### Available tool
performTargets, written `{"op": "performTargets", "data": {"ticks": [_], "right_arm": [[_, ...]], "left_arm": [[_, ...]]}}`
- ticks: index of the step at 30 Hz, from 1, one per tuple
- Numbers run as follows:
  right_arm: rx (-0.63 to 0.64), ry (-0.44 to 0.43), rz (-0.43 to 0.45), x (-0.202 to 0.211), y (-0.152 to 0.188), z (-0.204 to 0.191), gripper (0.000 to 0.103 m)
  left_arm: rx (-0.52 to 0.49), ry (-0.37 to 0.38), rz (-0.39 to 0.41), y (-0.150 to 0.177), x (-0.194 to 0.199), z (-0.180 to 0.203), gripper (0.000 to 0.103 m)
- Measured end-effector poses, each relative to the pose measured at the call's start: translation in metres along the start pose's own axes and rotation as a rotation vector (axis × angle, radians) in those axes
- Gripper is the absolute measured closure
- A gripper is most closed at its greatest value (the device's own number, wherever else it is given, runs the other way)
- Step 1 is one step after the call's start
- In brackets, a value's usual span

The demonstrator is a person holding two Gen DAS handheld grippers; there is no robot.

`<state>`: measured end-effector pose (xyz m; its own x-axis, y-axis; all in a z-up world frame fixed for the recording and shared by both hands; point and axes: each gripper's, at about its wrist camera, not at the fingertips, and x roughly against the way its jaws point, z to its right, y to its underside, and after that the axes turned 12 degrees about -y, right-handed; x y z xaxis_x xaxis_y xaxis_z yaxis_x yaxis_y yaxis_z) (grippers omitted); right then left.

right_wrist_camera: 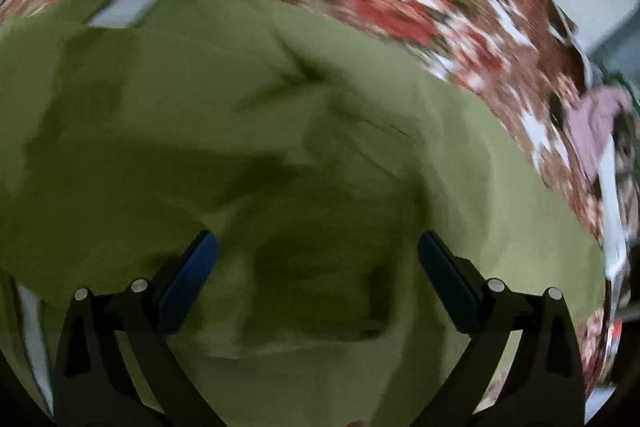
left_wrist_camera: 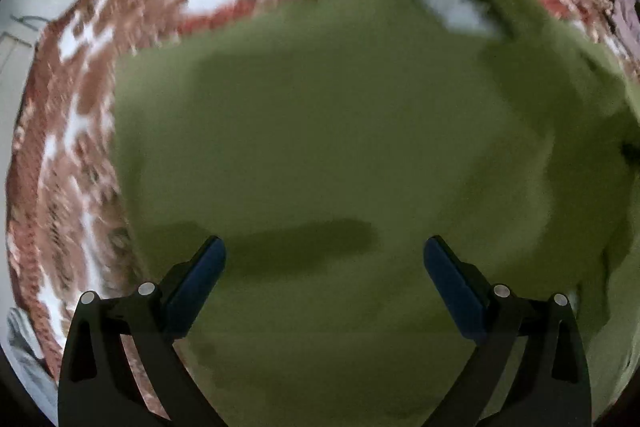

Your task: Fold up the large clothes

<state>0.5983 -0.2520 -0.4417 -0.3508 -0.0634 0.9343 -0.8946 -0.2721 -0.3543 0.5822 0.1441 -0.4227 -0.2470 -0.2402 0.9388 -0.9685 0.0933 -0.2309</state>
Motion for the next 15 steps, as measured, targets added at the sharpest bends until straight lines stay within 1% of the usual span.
{"op": "performTargets", "data": {"ticks": [2, 4, 5, 7, 8, 10, 11, 13, 14, 15], "right_arm": [[-0.029, 0.023, -0.018, -0.003, 0.009, 0.019, 0.005], [-0.071, -0.062, -0.042, -0.007, 0.021, 0.044, 0.005], [-0.080, -0.088, -0.049, -0.009, 0.023, 0.048, 0.005], [-0.128, -0.133, -0.043, -0.005, 0.030, 0.063, 0.005], [-0.148, -0.160, -0.040, -0.002, 0.033, 0.066, 0.005], [-0.177, -0.213, -0.007, 0.011, 0.039, 0.081, 0.005], [-0.184, -0.209, 0.009, 0.017, 0.041, 0.085, 0.005], [-0.198, -0.251, 0.046, 0.033, 0.047, 0.100, 0.005], [-0.202, -0.277, 0.055, 0.040, 0.051, 0.107, 0.005], [-0.199, -0.284, 0.055, 0.045, 0.055, 0.111, 0.005]], "left_arm": [[-0.012, -0.008, -0.017, 0.005, -0.016, -0.004, 0.006], [-0.025, -0.016, -0.026, 0.007, -0.027, -0.006, 0.005], [-0.026, -0.016, -0.022, 0.007, -0.027, -0.006, 0.005], [-0.046, -0.059, 0.000, 0.005, -0.019, -0.001, 0.006], [-0.051, -0.075, 0.019, 0.003, -0.011, 0.003, 0.006], [-0.034, -0.057, 0.080, -0.001, 0.019, 0.017, 0.006], [-0.023, -0.039, 0.101, -0.003, 0.033, 0.026, 0.006], [-0.002, 0.006, 0.152, -0.006, 0.068, 0.056, 0.006], [0.005, 0.022, 0.168, -0.007, 0.079, 0.070, 0.006], [0.019, 0.049, 0.183, -0.008, 0.095, 0.090, 0.006]]}}
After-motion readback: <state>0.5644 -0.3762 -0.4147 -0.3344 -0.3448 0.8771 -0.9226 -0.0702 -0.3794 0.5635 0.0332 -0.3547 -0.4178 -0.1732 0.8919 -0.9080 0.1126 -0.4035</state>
